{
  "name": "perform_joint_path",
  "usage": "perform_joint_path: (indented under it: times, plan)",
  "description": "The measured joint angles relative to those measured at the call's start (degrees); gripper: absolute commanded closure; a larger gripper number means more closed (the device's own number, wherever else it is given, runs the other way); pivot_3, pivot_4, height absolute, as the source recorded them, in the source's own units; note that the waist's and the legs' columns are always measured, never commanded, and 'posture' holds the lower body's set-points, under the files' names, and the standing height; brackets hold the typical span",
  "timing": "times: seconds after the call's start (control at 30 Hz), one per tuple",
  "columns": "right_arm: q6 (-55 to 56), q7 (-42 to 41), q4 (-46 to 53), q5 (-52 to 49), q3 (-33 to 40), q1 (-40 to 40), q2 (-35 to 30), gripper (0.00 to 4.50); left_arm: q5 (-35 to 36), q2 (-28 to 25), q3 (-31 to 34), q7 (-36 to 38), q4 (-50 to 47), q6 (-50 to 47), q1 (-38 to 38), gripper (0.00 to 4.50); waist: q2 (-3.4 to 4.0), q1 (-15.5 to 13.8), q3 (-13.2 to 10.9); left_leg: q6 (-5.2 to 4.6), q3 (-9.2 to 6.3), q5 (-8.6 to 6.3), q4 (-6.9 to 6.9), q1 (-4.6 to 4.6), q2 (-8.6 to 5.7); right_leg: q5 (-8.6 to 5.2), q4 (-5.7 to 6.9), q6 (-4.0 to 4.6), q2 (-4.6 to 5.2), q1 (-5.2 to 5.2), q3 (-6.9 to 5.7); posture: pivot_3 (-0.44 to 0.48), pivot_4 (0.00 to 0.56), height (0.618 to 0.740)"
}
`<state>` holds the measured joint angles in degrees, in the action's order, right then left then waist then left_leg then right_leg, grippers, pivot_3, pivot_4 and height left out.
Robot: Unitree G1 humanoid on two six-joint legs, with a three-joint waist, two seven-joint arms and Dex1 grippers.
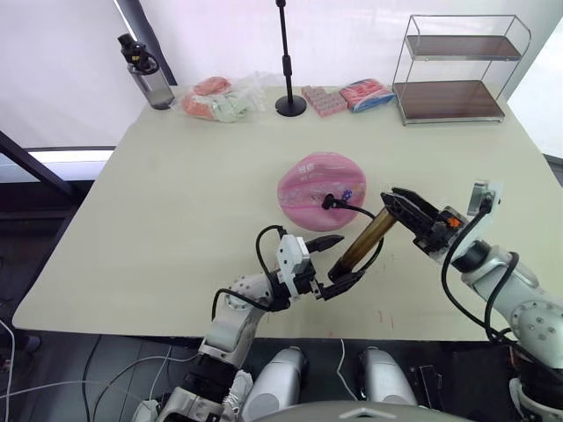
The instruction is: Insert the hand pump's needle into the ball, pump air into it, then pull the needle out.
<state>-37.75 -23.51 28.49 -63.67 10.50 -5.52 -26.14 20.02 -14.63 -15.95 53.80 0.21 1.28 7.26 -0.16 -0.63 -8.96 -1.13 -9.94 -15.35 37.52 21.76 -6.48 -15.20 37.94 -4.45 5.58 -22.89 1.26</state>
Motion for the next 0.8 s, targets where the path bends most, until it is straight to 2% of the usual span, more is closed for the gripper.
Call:
perform_joint_path:
  times: [0.43,0.53,0.8]
  plan:
    - [13.97,-22.76,1.95,19.91,-7.03,-1.52,-8.33,2.40,1.77,-8.23,0.23,10.37,-0.02,-6.13,5.09,0.06,-0.03,-0.01,-0.02,0.01,-0.01,0.00,0.00,0.03,0.00,0.00,-0.02,0.00,0.00,-0.01,-0.04,0.000,0.150,0.736]
    - [19.99,-31.15,1.95,25.57,-9.93,-2.29,-11.45,2.40,1.68,-11.90,0.14,14.18,0.00,-8.09,6.73,0.06,-0.03,0.13,-0.02,0.01,-0.03,0.00,-0.03,0.01,0.02,0.00,-0.02,0.00,-0.02,-0.02,-0.05,0.000,0.150,0.736]
    - [23.28,-37.55,2.02,28.27,-12.78,-2.26,-11.92,2.40,0.41,-14.92,-0.09,18.49,1.10,-9.93,9.21,0.06,-0.08,-0.02,-0.05,0.02,-0.06,0.01,-0.03,0.04,0.03,0.00,-0.05,0.00,0.02,-0.02,-0.06,0.000,0.150,0.736]
